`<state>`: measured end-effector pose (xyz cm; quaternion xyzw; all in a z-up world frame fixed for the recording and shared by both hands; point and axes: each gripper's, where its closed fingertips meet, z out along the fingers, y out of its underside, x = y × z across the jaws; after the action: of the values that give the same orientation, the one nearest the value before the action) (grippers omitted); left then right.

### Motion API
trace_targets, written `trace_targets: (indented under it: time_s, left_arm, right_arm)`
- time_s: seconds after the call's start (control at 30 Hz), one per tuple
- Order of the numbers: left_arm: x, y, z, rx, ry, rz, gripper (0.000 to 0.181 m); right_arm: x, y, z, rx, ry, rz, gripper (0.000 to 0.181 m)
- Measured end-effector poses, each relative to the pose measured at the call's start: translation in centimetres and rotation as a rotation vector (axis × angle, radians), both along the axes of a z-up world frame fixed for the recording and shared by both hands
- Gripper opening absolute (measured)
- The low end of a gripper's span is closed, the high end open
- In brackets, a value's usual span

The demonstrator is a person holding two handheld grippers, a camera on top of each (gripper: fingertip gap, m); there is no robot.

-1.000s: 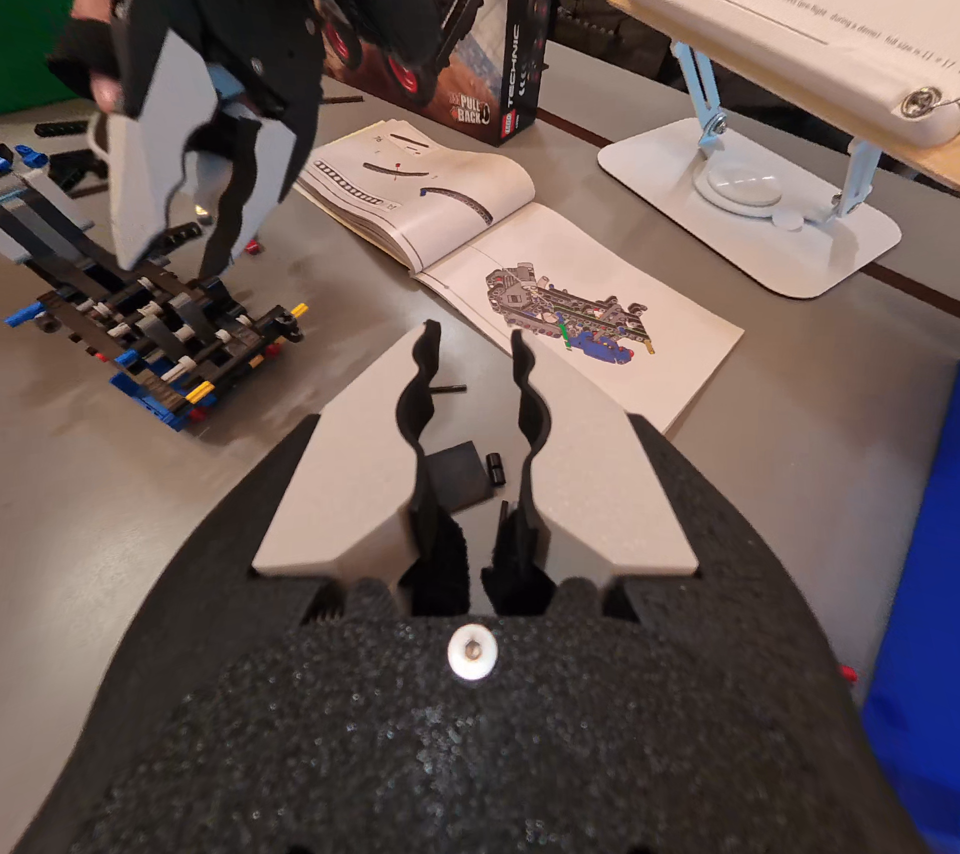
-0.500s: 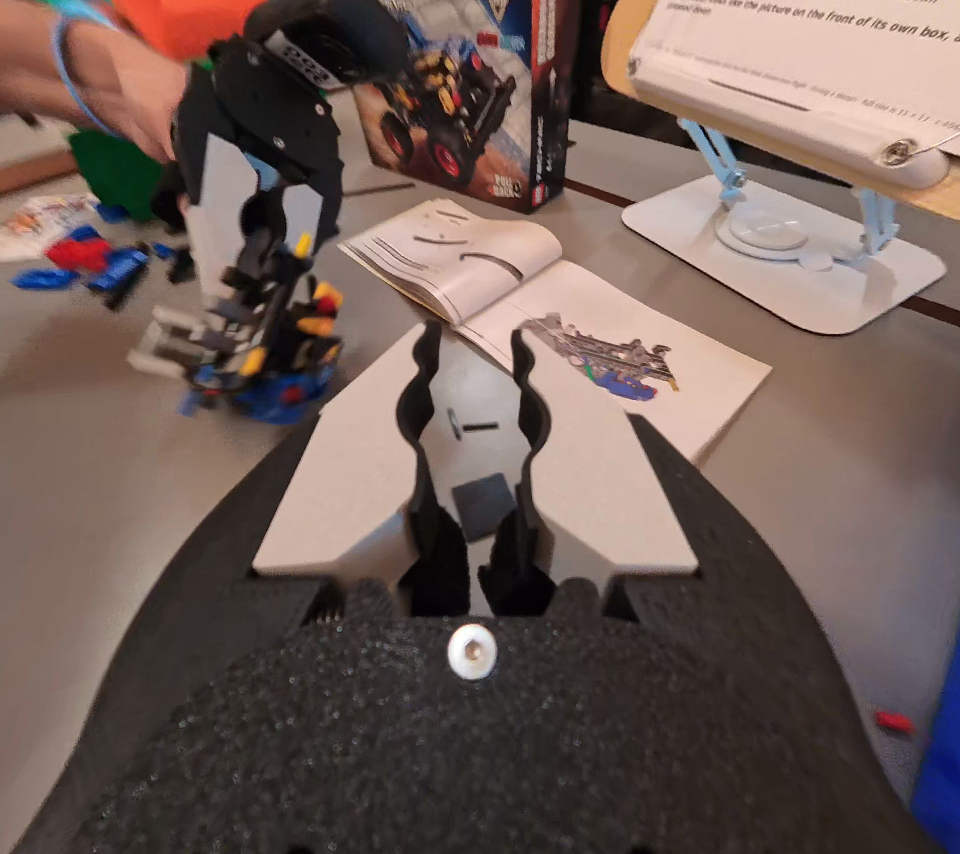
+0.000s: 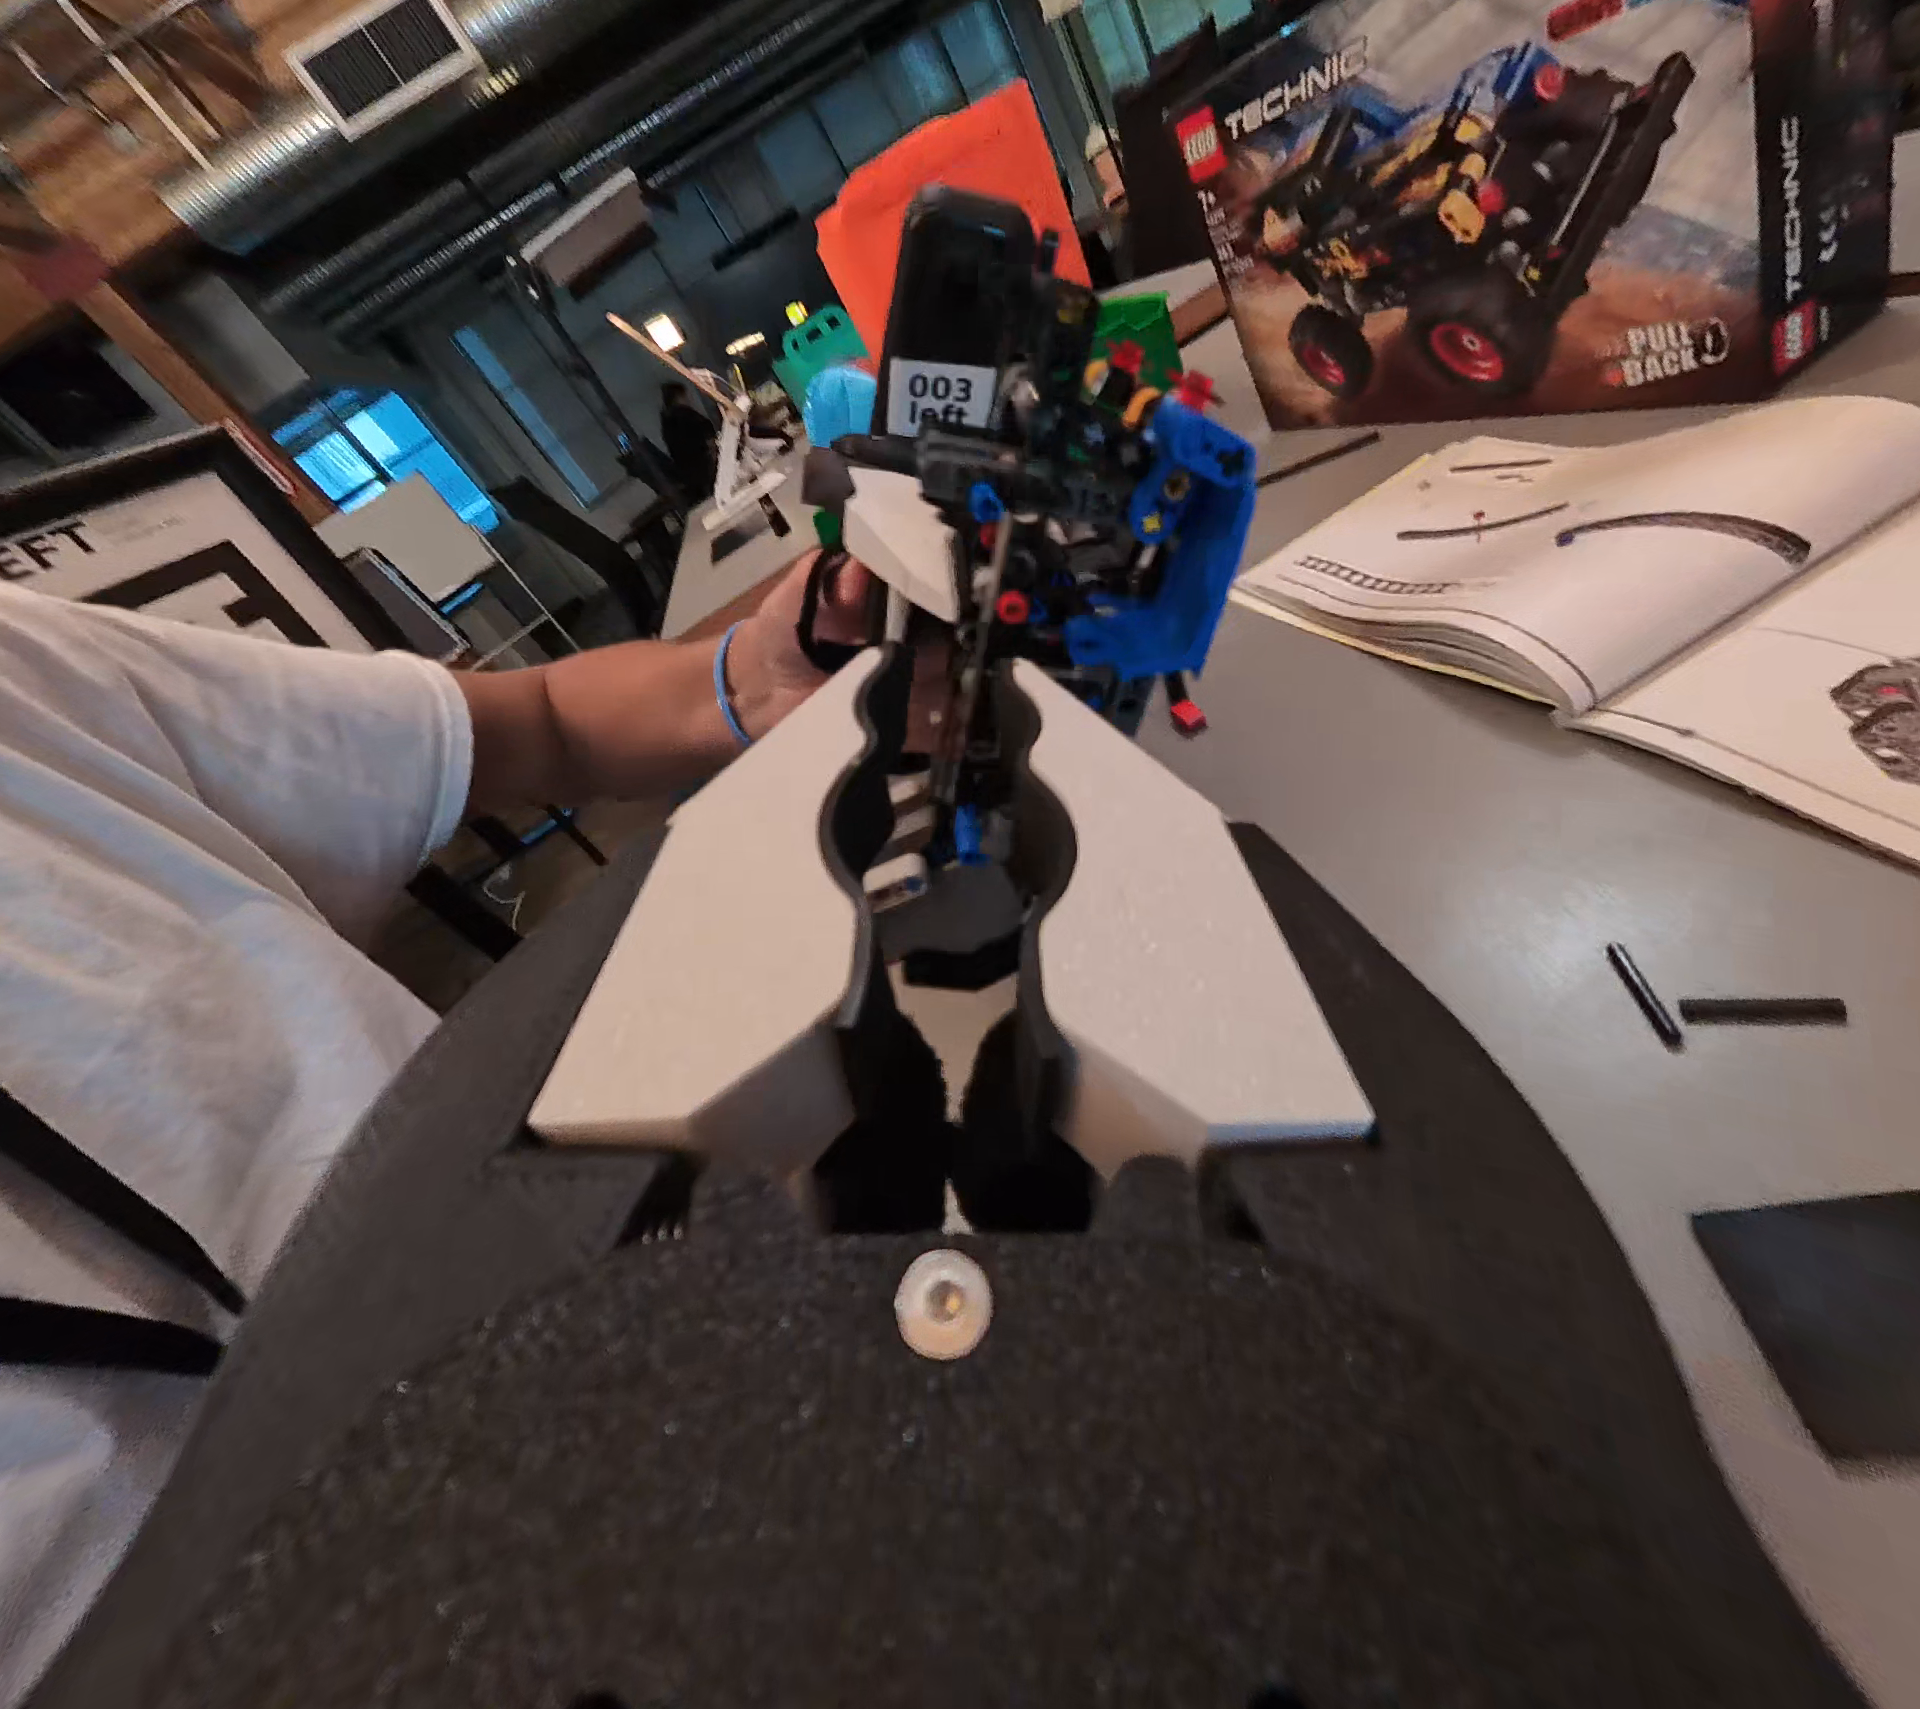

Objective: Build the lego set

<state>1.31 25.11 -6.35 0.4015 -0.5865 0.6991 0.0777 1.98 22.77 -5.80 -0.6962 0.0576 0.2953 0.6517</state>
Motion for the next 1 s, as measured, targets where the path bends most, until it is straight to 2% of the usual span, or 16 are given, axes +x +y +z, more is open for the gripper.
trace_targets:
  time_s: [0.2,0.4,0.77,0.87,1.0]
  left_arm:
    - [-1.2,-0.3,-0.5,-0.089,0.001,0.003,0.005]
    - [-2.4,-0.7,-1.4,-0.013,-0.045,0.008,0.005]
    - [-1.8,-0.3,-2.6,-0.01,-0.005,0.017,0.005]
    - [-2.0,-0.5,-3.5,0.029,-0.001,-0.003,0.005]
    - [-2.2,-1.0,-3.5,0.027,-0.005,-0.022,0.005]
  right_arm:
    - [-1.1,0.8,-1.1,-0.003,0.003,0.047,0.007]
    - [-2.3,0.5,-2.1,-0.044,0.023,0.171,0.007]
    - [-1.6,1.0,-3.2,-0.119,0.05,0.142,0.007]
    - [-0.8,0.8,-2.6,-0.084,0.051,0.103,0.01]
    - [-1.0,0.6,-2.6,-0.077,0.049,0.119,0.007]
